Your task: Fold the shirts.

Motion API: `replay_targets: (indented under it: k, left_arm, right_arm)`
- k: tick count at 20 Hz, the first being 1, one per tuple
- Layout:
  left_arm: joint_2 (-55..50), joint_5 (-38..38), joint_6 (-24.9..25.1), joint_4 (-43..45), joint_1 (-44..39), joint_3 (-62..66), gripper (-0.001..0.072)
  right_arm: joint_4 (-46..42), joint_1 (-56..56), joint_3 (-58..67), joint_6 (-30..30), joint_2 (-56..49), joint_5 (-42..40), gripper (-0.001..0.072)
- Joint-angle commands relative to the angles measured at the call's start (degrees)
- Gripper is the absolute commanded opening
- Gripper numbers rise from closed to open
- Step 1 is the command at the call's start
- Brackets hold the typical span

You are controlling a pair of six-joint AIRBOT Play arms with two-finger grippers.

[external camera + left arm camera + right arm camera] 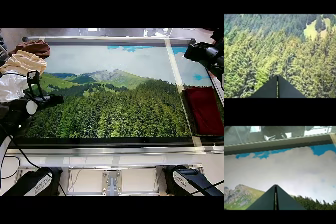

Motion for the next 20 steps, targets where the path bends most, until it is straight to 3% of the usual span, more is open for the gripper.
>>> replay_targets:
  k: [1,16,20]
  left_arm:
    - [0.0,0.1,0.0,0.0,0.0,-0.1,0.0014]
    - [-0.3,0.1,0.0,-1.0,0.0,-0.2,0.0014]
    - [-0.4,4.4,0.0,3.3,1.2,-0.2,0.0015]
  right_arm:
    - [0.0,0.0,-0.1,0.0,-0.1,0.0,0.0014]
    - [0.1,0.0,0.0,0.0,0.1,0.0,0.0014]
    - [0.2,0.0,0.0,0.0,0.0,-11.1,0.0014]
